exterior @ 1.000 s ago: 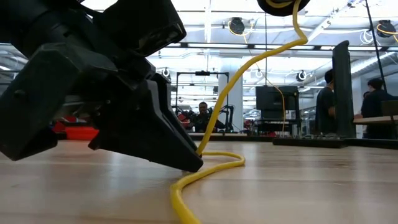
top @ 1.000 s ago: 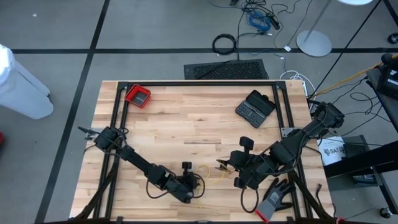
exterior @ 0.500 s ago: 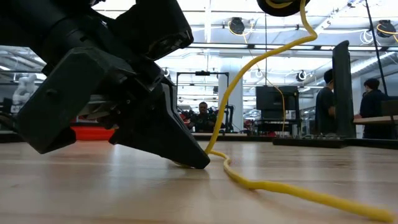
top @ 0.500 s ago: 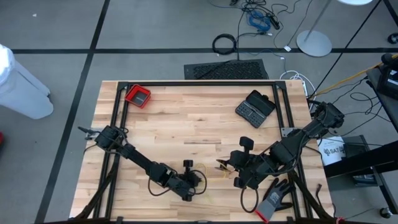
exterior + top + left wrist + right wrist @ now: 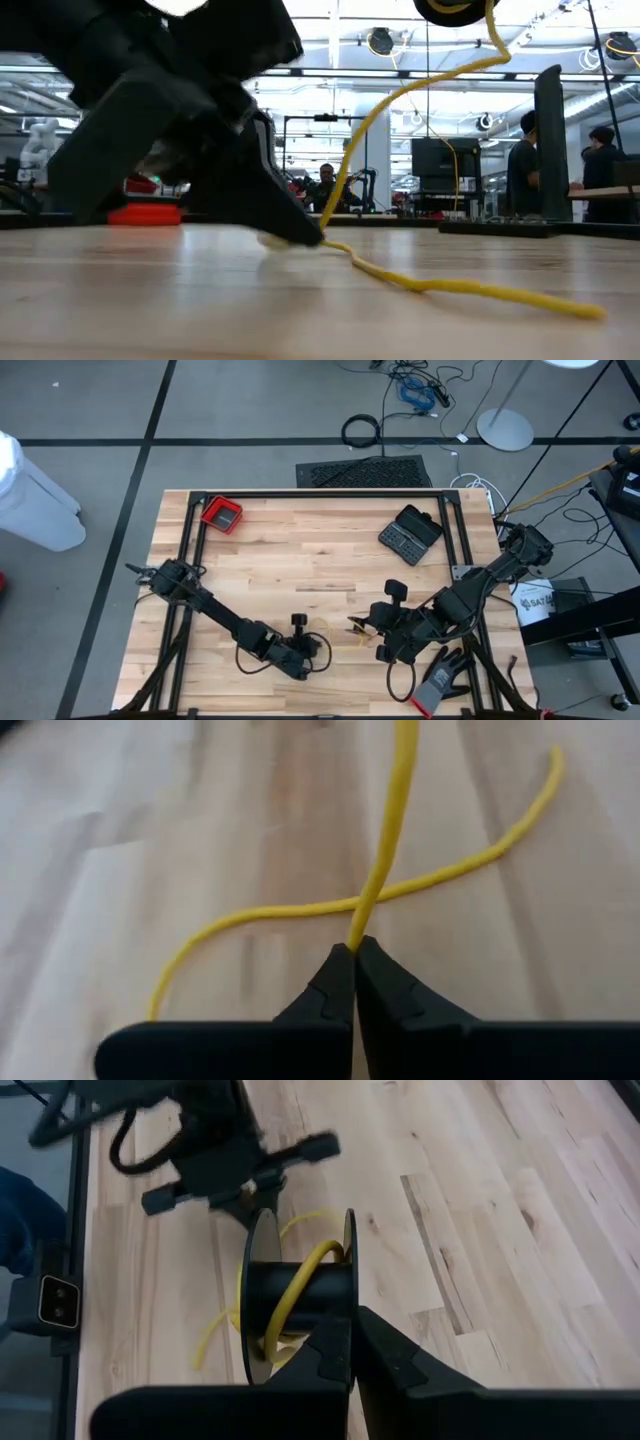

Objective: Coil cords
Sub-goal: Coil the yellow cable wire onto the spool

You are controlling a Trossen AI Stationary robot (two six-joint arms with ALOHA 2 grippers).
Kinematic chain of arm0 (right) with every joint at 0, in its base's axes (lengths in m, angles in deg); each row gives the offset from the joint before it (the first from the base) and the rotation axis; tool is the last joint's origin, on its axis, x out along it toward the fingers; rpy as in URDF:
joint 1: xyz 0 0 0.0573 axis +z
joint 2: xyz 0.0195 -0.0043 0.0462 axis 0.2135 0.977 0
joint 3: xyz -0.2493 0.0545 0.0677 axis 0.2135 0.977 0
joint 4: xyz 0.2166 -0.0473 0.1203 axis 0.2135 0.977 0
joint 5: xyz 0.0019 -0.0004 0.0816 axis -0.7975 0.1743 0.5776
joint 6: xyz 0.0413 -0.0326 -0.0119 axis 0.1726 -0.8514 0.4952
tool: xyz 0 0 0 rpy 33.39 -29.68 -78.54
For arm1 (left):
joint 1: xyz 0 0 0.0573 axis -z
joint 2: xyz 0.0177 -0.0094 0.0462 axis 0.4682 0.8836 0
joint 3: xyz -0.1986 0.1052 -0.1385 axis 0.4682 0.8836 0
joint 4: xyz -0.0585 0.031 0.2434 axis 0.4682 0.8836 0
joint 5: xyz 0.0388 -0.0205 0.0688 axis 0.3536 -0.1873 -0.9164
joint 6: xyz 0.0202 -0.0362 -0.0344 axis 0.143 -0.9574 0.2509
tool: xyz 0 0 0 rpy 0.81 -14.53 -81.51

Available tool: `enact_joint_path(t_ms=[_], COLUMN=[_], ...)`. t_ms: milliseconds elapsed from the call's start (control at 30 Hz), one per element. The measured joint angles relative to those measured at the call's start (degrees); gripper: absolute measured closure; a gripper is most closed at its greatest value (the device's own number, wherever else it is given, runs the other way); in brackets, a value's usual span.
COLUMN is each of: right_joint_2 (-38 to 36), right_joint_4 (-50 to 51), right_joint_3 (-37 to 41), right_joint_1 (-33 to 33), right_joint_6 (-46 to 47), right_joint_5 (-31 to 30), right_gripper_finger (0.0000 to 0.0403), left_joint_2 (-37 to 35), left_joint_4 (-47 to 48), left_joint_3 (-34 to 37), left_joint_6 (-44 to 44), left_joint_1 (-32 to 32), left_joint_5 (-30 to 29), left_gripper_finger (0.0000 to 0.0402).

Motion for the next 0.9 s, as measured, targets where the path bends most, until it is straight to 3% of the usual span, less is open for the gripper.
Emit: enact_joint_path(t_ms=[233, 500, 900], right_joint_2=[0.0, 0.0, 0.3], right_joint_4=[-1.0, -1.2, -1.3], right_joint_3=[0.0, 0.0, 0.0], right_joint_1=[0.8, 1.1, 0.8], right_joint_6=[-0.9, -0.9, -0.9], right_joint_5=[0.2, 0.4, 1.4], right_gripper_finger=[0.0403, 0.0403, 0.0403], left_joint_2=[-2.9, -3.0, -11.7], left_joint_4=[13.6, 23.4, 26.2], left_joint_3=[0.0, 0.0, 0.0], left_joint_6=[-6.0, -12.4, -14.0], left_joint_1=[0.0, -0.4, -0.4], left_joint_5=[-6.6, -9.3, -10.7], left_gripper_finger=[0.04, 0.04, 0.04])
